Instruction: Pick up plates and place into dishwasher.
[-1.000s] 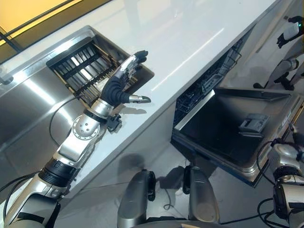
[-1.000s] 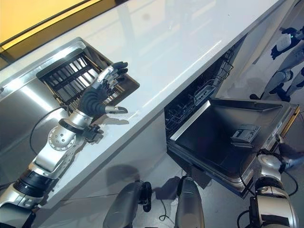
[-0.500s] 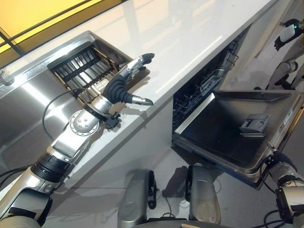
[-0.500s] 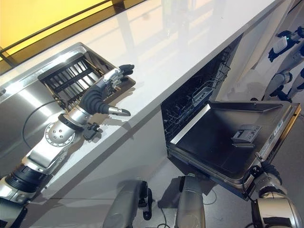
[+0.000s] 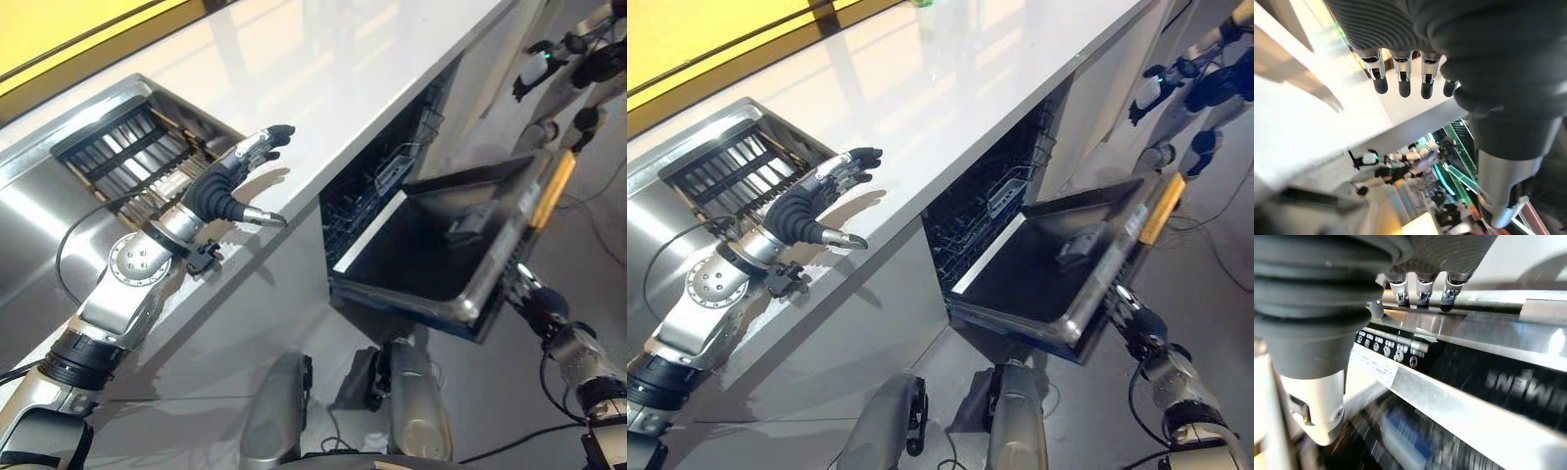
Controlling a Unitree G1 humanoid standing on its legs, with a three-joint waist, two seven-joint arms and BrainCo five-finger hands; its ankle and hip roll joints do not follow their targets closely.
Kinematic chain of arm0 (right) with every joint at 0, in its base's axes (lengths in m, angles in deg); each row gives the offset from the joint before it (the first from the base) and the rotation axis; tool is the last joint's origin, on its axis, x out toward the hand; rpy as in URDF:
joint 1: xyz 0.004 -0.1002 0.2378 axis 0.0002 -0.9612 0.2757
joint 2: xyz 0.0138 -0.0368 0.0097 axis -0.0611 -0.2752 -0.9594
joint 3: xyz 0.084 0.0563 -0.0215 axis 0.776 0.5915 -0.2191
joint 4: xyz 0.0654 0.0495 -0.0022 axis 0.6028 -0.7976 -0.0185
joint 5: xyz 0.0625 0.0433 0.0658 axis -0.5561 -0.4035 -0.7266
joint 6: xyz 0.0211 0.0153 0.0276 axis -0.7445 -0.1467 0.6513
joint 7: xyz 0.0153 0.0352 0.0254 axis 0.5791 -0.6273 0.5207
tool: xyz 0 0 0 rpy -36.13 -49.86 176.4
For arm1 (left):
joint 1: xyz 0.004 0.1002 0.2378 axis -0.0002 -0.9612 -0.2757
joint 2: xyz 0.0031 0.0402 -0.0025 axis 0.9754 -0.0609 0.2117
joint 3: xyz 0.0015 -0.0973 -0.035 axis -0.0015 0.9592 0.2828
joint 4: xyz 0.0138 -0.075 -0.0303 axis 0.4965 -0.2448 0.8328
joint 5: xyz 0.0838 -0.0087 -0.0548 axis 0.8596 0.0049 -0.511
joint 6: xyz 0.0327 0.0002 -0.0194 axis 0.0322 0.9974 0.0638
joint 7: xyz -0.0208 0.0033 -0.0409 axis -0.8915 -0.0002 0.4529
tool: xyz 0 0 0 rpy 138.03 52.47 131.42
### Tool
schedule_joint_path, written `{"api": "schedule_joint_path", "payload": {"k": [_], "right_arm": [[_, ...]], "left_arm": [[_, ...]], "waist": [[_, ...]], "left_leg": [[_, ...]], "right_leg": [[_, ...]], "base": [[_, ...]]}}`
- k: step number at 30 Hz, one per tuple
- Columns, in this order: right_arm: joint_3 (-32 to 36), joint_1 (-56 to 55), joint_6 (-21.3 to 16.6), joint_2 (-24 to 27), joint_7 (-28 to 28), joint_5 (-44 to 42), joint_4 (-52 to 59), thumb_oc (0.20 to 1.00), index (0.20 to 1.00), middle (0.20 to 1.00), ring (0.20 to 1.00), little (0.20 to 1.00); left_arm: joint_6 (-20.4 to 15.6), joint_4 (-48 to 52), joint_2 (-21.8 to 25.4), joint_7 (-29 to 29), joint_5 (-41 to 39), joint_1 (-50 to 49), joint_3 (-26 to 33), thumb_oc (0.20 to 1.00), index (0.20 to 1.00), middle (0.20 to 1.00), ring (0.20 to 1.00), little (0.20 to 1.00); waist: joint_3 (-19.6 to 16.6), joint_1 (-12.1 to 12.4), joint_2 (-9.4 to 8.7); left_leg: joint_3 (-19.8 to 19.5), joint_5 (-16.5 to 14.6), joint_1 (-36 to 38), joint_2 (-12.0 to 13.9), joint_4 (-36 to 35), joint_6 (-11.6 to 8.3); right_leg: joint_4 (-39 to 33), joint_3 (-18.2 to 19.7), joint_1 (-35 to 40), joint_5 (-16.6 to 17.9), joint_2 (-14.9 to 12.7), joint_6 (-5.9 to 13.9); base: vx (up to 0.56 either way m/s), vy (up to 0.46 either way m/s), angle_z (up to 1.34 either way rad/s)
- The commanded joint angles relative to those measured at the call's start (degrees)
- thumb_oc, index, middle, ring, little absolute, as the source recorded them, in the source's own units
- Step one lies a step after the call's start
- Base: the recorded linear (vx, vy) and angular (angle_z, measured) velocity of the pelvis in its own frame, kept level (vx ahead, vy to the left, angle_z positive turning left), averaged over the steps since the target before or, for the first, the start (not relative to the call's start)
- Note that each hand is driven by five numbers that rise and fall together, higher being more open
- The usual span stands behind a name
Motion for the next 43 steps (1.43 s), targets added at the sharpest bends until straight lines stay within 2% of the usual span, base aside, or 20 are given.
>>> {"api": "schedule_joint_path", "payload": {"k": [1,7,13,17,18,21,24,26,27,29,31,33,35,38,41,43], "right_arm": [[0.34,20.46,-4.28,-4.43,11.0,-5.56,9.4,1.0,1.0,1.0,1.0,1.0],[1.86,19.7,-3.55,-4.73,9.28,-7.08,8.2,1.0,1.0,1.0,1.0,1.0],[2.71,16.8,-4.25,-5.52,7.14,-7.48,4.59,1.0,1.0,1.0,1.0,1.0],[4.0,14.61,-7.1,-7.1,-0.9,-5.74,0.96,1.0,1.0,1.0,1.0,1.0],[4.61,13.77,-8.64,-8.37,-4.29,-5.69,-0.06,1.0,1.0,1.0,1.0,1.0],[4.25,11.35,-11.66,-12.52,-9.64,-3.32,-0.34,1.0,1.0,1.0,1.0,1.0],[2.15,7.41,-11.62,-17.8,-12.56,0.61,-0.04,1.0,1.0,1.0,1.0,1.0],[-0.55,3.97,-9.88,-20.92,-11.66,1.75,0.36,1.0,1.0,1.0,1.0,1.0],[-1.03,3.14,-9.14,-21.36,-11.43,2.37,0.38,1.0,1.0,1.0,1.0,1.0],[-2.59,0.28,-7.04,-23.31,-9.26,2.71,-0.25,1.0,1.0,1.0,1.0,1.0],[-4.29,-2.17,-5.31,-25.59,-8.07,3.72,-1.5,1.0,1.0,1.0,1.0,1.0],[-5.14,-2.98,-4.39,-27.13,-8.57,4.14,-2.33,1.0,1.0,1.0,1.0,1.0],[-5.52,-3.92,-3.08,-28.57,-10.28,4.23,-2.85,1.0,1.0,1.0,1.0,1.0],[-6.36,-6.29,-2.58,-29.64,-13.54,3.86,-0.67,1.0,1.0,1.0,1.0,1.0],[-7.64,-9.75,-1.16,-31.18,-18.18,3.4,5.05,1.0,1.0,1.0,1.0,1.0],[-8.34,-12.19,0.46,-32.07,-20.91,2.79,9.0,1.0,1.0,1.0,1.0,1.0]], "left_arm": [[-2.07,0.44,-3.52,0.96,-2.86,0.21,-0.98,1.0,1.0,1.0,1.0,1.0],[-1.46,-0.07,-3.41,2.45,-3.04,0.81,-1.6,1.0,1.0,1.0,1.0,1.0],[-1.75,0.08,-3.37,5.08,-3.49,0.91,-3.12,1.0,1.0,1.0,1.0,1.0],[-1.18,0.0,-3.24,7.15,-5.62,0.88,-4.47,1.0,1.0,1.0,1.0,1.0],[-1.01,0.32,-3.59,8.15,-6.65,0.74,-4.98,1.0,1.0,1.0,1.0,1.0],[-1.46,0.76,-5.38,9.28,-7.64,-0.25,-6.67,1.0,1.0,1.0,1.0,1.0],[-1.82,0.83,-9.62,10.67,-8.3,-2.35,-8.64,1.0,1.0,1.0,1.0,1.0],[-0.64,1.58,-12.89,15.13,-14.29,-3.97,-9.63,1.0,1.0,1.0,1.0,1.0],[0.15,1.82,-13.46,16.79,-18.04,-4.44,-9.67,1.0,1.0,1.0,1.0,1.0],[3.14,2.28,-17.42,21.47,-25.76,-5.97,-9.47,1.0,1.0,1.0,1.0,1.0],[8.29,1.92,-23.06,29.14,-35.67,-8.13,-9.78,1.0,1.0,1.0,1.0,1.0],[12.65,0.77,-27.09,32.77,-42.61,-9.31,-10.43,1.0,1.0,1.0,1.0,1.0],[14.83,-0.63,-30.78,33.76,-45.95,-10.68,-11.29,1.0,1.0,1.0,1.0,1.0],[13.98,-2.74,-33.35,32.71,-48.86,-13.07,-12.35,1.0,1.0,1.0,1.0,1.0],[12.61,-4.72,-34.55,31.27,-47.34,-15.75,-11.78,1.0,1.0,1.0,1.0,1.0],[13.41,-6.38,-35.31,31.39,-47.08,-17.68,-11.11,1.0,1.0,1.0,1.0,1.0]], "waist": [[-1.05,5.03,0.32],[-1.86,5.31,-0.09],[-2.98,5.1,-0.27],[-4.46,4.78,-0.39],[-5.08,4.65,-0.4],[-6.46,4.31,-0.41],[-9.18,3.88,-0.61],[-11.28,3.75,-0.89],[-11.75,3.69,-0.91],[-13.33,3.39,-0.98],[-14.97,2.92,-1.06],[-16.05,2.56,-1.09],[-17.08,2.19,-1.21],[-17.9,1.64,-1.29],[-18.31,1.1,-1.32],[-18.45,0.75,-1.32]], "left_leg": [[6.96,-1.56,1.97,-1.99,-0.13,5.03],[6.79,-2.34,3.25,-1.75,-0.08,4.58],[6.87,-0.63,5.33,-1.3,-3.85,4.06],[7.13,1.57,8.2,-0.91,-9.6,3.62],[7.2,2.58,9.26,-0.91,-12.16,3.44],[7.39,5.35,12.26,-0.94,-18.51,3.04],[7.7,9.22,16.23,-0.83,-27.17,2.15],[7.63,12.26,18.85,-0.9,-33.27,1.57],[7.58,12.98,19.41,-0.94,-34.44,1.47],[7.67,14.91,20.91,-0.88,-38.36,1.06],[7.68,16.89,22.47,-0.71,-42.45,0.46],[7.94,17.79,23.74,-0.52,-45.34,0.22],[8.1,18.38,24.88,-0.23,-47.89,0.06],[7.85,19.35,25.82,-0.15,-50.99,0.1],[7.47,20.71,26.35,-0.31,-54.04,-0.12],[6.92,21.23,26.52,-0.59,-55.24,-0.11]], "right_leg": [[3.73,4.49,6.01,-4.0,2.63,-6.09],[2.84,4.19,8.14,-4.18,2.74,-5.67],[-1.02,3.82,10.69,-2.41,3.17,-5.35],[-6.46,3.93,13.7,-0.59,4.11,-4.76],[-9.12,4.16,14.86,0.25,4.67,-4.54],[-15.6,4.86,17.62,2.68,5.92,-3.95],[-25.22,5.82,21.34,5.72,7.28,-2.88],[-32.19,6.13,24.01,8.04,8.13,-2.27],[-33.47,6.13,24.58,8.71,8.32,-2.17],[-37.57,6.31,25.92,10.42,8.79,-1.76],[-42.02,7.04,27.28,12.58,9.28,-1.17],[-44.74,7.51,28.11,13.85,9.54,-0.83],[-46.79,7.98,28.71,14.64,9.88,-0.58],[-48.84,8.58,29.07,15.55,10.46,-0.36],[-50.47,8.51,29.16,16.38,10.85,-0.07],[-50.97,8.57,29.1,16.59,10.97,0.07]], "base": [[0.02,-0.029,-0.06],[0.02,-0.027,0.42],[0.03,-0.007,0.19],[0.06,0.004,0.04],[0.08,0.007,-0.03],[0.08,0.02,-0.05],[0.14,0.03,-0.14],[0.12,0.021,-0.1],[0.07,0.019,-0.08],[0.08,0.025,-0.11],[0.11,0.03,-0.04],[0.09,0.025,-0.08],[0.08,0.014,-0.08],[0.05,0.022,-0.02],[-0.01,0.009,0.02],[-0.03,0.028,0.06]]}}
